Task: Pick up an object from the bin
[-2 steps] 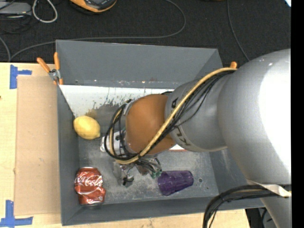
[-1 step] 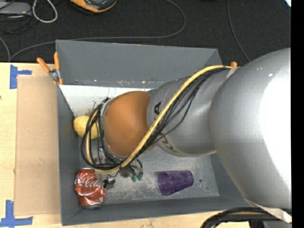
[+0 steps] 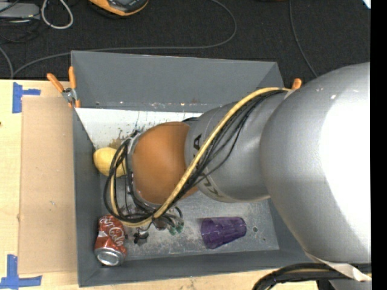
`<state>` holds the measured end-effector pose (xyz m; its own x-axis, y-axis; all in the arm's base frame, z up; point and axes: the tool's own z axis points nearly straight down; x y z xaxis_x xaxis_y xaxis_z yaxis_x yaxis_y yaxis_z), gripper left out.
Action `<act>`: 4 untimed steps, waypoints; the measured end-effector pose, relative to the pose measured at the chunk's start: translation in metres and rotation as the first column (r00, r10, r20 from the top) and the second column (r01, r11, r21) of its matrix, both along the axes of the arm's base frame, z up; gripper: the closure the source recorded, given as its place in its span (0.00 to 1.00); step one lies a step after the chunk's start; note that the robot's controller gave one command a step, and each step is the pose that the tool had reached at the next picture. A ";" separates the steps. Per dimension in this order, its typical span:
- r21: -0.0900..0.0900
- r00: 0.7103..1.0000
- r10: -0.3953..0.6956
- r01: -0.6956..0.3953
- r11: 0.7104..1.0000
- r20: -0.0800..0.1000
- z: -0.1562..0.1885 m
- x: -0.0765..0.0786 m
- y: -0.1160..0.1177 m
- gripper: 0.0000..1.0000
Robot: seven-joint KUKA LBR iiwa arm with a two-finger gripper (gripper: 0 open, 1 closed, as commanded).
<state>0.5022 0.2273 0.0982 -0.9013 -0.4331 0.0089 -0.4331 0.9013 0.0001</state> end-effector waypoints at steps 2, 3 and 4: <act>-0.001 1.000 0.011 -0.011 1.000 -0.012 0.167 0.011 -0.006 1.00; 0.002 0.999 0.047 -0.047 0.999 -0.007 0.076 -0.025 0.001 0.00; 0.001 0.998 0.054 -0.054 0.999 -0.012 0.055 -0.033 0.003 0.00</act>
Offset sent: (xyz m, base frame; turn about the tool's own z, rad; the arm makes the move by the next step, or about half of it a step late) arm 0.0090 -0.0032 0.1947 -0.0023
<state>0.4687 0.2304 0.1530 -0.8764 -0.4812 0.0191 -0.4812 0.8766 0.0059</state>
